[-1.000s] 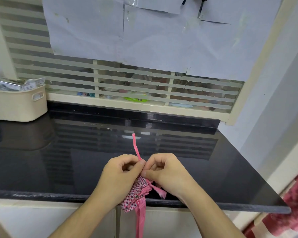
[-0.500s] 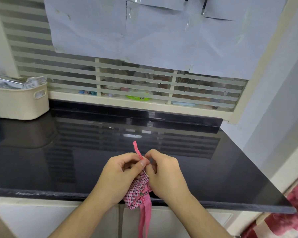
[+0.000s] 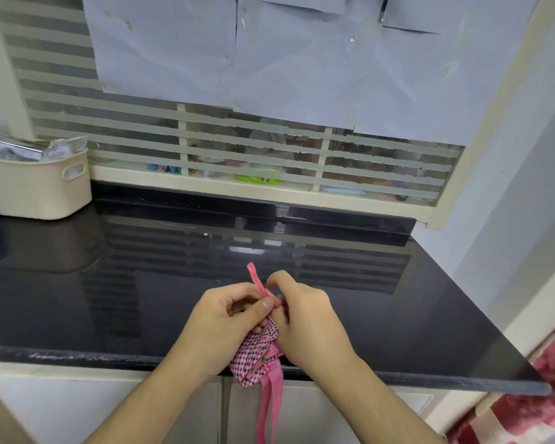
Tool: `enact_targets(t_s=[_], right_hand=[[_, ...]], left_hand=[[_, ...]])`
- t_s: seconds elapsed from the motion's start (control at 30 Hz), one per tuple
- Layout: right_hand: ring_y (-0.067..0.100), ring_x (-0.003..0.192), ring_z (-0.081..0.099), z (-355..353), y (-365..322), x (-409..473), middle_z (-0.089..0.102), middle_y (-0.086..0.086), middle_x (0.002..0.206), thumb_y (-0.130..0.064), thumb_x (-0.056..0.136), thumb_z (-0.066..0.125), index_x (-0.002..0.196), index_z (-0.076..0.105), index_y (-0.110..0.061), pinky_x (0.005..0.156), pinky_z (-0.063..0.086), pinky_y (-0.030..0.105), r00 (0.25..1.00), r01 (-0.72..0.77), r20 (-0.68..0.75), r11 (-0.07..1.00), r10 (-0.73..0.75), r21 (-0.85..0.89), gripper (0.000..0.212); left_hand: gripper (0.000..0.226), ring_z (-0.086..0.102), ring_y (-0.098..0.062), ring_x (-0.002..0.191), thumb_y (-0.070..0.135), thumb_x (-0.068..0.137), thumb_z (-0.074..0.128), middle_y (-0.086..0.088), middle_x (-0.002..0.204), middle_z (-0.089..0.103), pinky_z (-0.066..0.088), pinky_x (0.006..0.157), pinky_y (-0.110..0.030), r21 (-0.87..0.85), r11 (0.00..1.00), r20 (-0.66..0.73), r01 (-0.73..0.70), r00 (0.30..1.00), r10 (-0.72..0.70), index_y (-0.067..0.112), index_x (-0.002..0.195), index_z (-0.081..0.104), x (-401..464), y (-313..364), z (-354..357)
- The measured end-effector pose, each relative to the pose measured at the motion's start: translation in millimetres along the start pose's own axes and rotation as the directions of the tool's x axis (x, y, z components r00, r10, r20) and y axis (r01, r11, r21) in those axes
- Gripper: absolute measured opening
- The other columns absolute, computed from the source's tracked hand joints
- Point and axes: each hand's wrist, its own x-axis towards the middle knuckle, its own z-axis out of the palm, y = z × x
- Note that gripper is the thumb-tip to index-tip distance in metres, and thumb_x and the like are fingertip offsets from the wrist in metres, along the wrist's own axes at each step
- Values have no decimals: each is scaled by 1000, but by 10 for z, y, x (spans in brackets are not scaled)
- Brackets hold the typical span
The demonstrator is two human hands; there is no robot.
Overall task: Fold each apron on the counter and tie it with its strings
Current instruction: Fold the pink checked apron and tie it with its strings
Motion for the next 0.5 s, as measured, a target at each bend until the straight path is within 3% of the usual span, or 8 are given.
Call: enact_targets(t_s=[0.17, 0.3, 0.4, 0.5], right_hand=[[15, 80, 61, 76, -46, -58, 47, -11, 106, -23, 100, 56, 116, 58, -30, 66, 58, 36, 997, 3, -79, 1000, -4, -20, 18], [12, 82, 60, 83, -34, -42, 46, -9, 107, -32, 101, 51, 112, 65, -25, 71, 57, 31, 997, -20, -74, 1000, 18, -19, 19], [8, 80, 57, 60, 10, -6, 51, -9, 95, -18, 100, 60, 91, 67, -22, 67, 47, 16, 992, -59, -106, 997, 63, 46, 12], [14, 63, 64, -40, 76, 6, 56, -3, 86, -15, 93, 75, 70, 56, -30, 54, 46, 17, 981, -172, -47, 955, 189, 243, 34]], left_hand=[[18, 69, -9, 74, 13, 98, 70, -4, 86, 78, 56, 74, -22, 7, 1000, 17, -4, 1000, 4, 24, 93, 84, -2, 9, 1], [15, 68, -14, 72, 19, 97, 71, -7, 84, 77, 57, 76, -26, 21, 1000, -9, -4, 1000, 4, 26, 93, 83, 23, -37, 4], [15, 67, -14, 70, 19, 98, 71, -8, 79, 75, 57, 76, -28, -4, 1000, -51, 3, 999, -3, 26, 92, 83, 32, -65, -3], [16, 68, -15, 71, 19, 98, 71, -8, 79, 75, 58, 77, -28, -11, 1000, -74, 8, 997, -9, 28, 93, 83, 40, -90, -2]])
